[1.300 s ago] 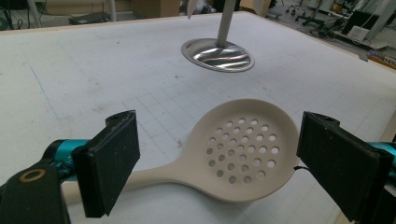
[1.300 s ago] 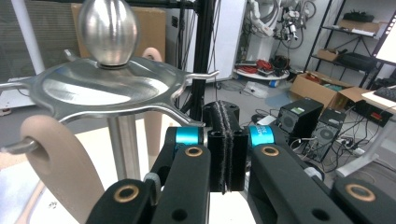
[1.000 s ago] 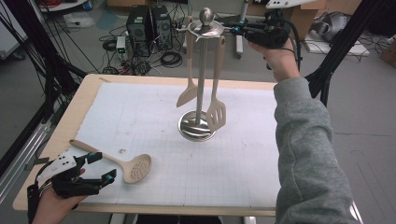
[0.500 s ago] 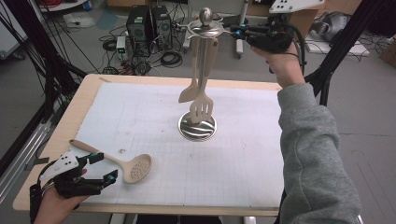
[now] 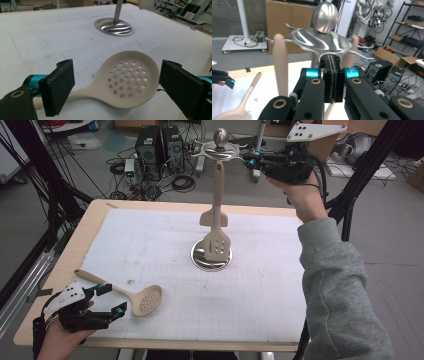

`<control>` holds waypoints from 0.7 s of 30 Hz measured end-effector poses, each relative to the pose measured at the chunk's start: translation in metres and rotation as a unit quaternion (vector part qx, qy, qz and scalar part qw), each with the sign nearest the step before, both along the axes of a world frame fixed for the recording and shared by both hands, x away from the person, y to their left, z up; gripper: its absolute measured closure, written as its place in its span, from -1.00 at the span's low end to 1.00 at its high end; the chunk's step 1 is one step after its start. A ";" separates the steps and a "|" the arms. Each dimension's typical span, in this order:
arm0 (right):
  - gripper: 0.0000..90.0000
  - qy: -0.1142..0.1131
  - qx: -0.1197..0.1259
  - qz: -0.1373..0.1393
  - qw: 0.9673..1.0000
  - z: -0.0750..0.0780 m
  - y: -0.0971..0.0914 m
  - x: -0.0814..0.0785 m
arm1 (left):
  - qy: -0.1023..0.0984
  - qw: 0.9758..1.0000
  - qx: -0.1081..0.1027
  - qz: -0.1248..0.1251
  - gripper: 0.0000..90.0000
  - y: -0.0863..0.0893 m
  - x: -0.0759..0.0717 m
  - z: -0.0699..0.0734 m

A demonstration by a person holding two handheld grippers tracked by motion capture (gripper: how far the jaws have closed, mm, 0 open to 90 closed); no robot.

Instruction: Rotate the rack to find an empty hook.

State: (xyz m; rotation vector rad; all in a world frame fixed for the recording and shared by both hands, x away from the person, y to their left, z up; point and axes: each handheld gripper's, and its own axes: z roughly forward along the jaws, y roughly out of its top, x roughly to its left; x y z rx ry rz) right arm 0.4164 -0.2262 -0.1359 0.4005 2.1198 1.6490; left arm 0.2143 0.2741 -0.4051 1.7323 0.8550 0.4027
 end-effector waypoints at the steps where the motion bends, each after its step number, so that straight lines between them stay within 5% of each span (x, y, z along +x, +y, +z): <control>1: 1.00 -0.001 -0.001 0.002 1.000 0.000 0.001 -0.001 | 0.000 1.000 0.000 -0.001 -0.70 0.000 0.000 0.000; 21: 1.00 -0.004 -0.001 0.002 1.000 -0.003 0.004 -0.015 | 0.000 1.000 -0.001 -0.003 -0.70 -0.002 0.001 0.000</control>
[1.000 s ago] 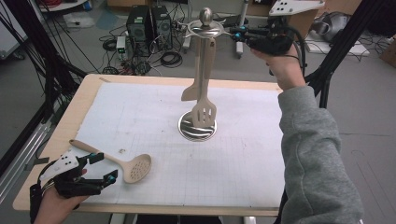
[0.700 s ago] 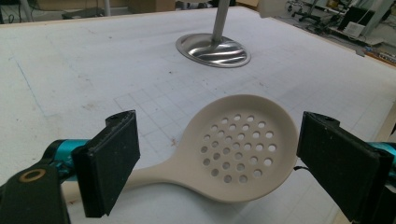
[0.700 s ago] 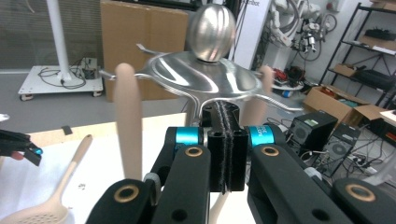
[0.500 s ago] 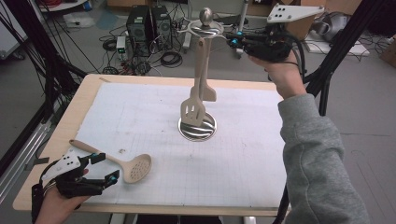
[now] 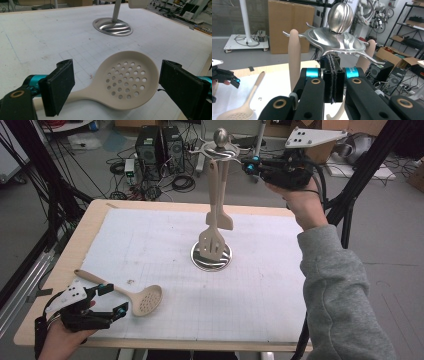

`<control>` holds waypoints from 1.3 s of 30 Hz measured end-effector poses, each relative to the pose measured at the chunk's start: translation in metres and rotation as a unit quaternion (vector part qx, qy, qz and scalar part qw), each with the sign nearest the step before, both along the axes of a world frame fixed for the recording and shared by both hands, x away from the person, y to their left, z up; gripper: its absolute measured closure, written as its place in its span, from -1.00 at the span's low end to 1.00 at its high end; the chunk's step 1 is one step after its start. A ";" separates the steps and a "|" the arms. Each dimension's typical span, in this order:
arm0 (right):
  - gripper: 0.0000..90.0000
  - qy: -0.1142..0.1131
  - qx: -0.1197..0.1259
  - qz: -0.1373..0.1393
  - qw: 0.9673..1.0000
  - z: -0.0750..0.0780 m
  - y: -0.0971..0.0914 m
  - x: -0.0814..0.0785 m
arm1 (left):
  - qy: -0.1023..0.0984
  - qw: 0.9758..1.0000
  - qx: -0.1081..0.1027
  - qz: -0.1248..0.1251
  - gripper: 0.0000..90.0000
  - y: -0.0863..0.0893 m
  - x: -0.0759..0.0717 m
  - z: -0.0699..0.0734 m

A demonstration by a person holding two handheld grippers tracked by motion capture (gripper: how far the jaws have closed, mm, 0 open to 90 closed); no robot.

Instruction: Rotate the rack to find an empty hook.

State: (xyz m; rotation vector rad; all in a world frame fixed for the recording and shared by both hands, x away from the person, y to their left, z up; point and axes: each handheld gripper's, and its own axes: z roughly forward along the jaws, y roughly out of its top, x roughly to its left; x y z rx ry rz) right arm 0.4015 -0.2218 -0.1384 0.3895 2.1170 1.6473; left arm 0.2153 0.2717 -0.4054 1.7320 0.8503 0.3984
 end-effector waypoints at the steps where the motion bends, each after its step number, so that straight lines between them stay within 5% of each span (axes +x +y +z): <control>1: 1.00 0.000 0.002 -0.001 1.000 0.000 0.000 0.000 | 0.000 1.000 0.000 0.000 -0.70 0.000 0.000 0.000; 26: 0.97 0.010 0.026 -0.018 0.999 -0.020 -0.012 -0.018 | -0.007 1.000 -0.003 0.001 -0.70 0.000 0.000 0.004; 39: -0.02 0.025 0.061 -0.014 0.998 -0.048 -0.003 -0.046 | -0.016 1.000 -0.016 -0.002 -0.70 0.000 0.006 0.010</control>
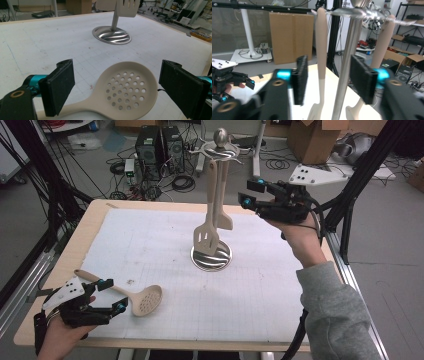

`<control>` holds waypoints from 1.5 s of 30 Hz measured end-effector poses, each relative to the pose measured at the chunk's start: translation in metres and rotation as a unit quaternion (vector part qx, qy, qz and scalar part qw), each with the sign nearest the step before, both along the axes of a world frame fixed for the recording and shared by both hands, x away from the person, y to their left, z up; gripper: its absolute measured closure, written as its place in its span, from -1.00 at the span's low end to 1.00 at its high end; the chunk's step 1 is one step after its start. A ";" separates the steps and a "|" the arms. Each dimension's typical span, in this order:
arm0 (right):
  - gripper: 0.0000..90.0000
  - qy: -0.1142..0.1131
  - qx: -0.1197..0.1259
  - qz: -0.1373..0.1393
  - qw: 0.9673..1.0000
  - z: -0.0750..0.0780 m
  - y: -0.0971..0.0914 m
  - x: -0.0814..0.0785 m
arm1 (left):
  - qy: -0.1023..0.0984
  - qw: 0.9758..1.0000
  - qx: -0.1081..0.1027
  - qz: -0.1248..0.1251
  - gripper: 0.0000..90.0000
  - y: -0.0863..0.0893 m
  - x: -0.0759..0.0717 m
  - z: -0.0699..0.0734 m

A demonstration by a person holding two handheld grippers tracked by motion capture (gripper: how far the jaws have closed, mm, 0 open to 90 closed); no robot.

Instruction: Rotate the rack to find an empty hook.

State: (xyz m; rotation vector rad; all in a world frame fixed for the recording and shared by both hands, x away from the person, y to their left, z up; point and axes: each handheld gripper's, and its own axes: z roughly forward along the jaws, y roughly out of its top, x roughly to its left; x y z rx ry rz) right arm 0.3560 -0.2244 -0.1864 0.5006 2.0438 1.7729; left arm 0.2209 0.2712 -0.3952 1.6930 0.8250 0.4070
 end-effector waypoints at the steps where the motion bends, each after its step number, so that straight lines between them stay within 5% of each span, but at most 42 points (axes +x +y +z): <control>1: -0.10 0.002 0.001 -0.002 1.000 -0.003 0.001 -0.001 | -0.002 1.000 0.000 -0.001 -0.70 0.000 0.000 0.001; 5: -0.39 0.014 0.005 -0.012 1.000 -0.017 0.001 -0.007 | -0.011 1.000 -0.020 -0.011 -0.70 -0.001 -0.001 0.005; 13: -0.66 0.029 0.008 -0.018 0.999 -0.048 -0.002 -0.019 | -0.017 1.000 -0.014 -0.005 -0.70 -0.004 -0.001 0.006; 28: -0.67 0.032 0.002 -0.020 0.999 -0.084 -0.012 -0.035 | -0.018 1.000 -0.006 -0.004 -0.70 -0.008 -0.001 0.005; 33: -0.67 0.032 -0.017 -0.014 0.999 -0.090 -0.013 -0.040 | -0.018 1.000 -0.006 -0.004 -0.70 -0.007 0.000 0.005; 45: -0.67 0.042 -0.008 -0.021 0.999 -0.111 -0.032 -0.049 | -0.010 1.000 -0.001 -0.008 -0.70 -0.010 0.001 0.002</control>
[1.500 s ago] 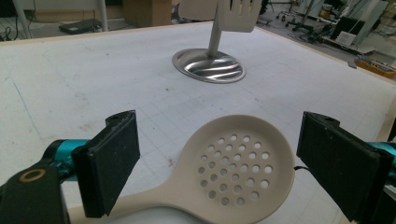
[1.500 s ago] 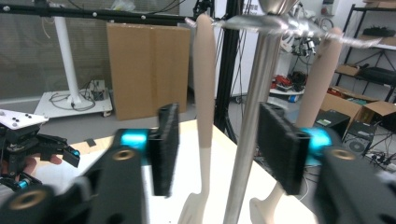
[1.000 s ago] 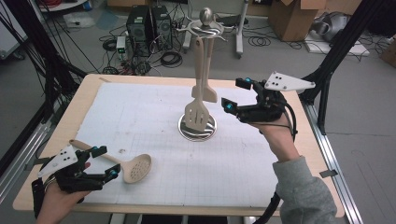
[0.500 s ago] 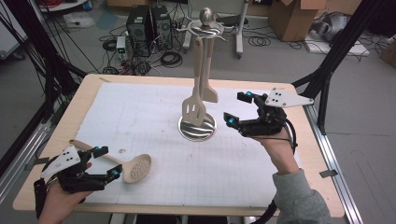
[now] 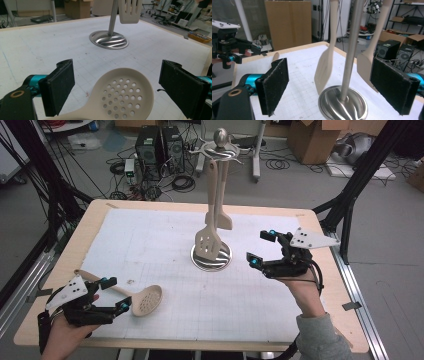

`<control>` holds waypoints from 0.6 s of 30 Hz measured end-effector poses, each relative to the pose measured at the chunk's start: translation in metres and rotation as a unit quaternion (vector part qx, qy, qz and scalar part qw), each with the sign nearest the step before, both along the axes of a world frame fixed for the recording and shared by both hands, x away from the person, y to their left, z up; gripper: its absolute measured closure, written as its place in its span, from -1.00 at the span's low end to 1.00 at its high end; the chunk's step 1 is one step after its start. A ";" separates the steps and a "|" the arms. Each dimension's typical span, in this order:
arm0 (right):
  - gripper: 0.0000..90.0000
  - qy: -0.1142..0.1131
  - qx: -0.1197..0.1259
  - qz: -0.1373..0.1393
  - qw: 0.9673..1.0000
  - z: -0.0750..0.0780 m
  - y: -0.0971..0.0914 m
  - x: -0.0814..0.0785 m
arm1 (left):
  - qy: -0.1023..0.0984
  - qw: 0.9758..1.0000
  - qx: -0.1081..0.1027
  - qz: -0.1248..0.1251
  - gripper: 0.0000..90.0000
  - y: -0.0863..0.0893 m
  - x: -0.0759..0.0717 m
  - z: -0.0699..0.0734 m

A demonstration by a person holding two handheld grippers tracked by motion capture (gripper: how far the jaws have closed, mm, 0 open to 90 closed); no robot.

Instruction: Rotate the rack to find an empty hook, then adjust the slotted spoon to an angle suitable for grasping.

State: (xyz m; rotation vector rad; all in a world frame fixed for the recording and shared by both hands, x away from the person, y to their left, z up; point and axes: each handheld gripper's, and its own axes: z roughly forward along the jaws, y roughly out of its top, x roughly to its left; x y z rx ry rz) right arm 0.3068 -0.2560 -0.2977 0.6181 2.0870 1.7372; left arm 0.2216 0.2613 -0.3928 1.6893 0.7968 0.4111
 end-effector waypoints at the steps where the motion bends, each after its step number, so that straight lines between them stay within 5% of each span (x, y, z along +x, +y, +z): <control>1: -0.67 0.000 0.001 -0.004 1.000 -0.003 -0.002 0.000 | 0.001 1.000 0.001 0.000 -0.70 0.000 0.000 0.000; 9: -0.67 0.004 -0.002 -0.019 1.000 -0.016 -0.017 -0.010 | -0.005 1.000 0.001 -0.006 -0.70 -0.007 0.003 0.000; 18: -0.67 0.021 -0.005 0.006 1.000 -0.035 -0.032 -0.018 | -0.015 1.000 -0.001 -0.010 -0.71 -0.006 0.007 -0.001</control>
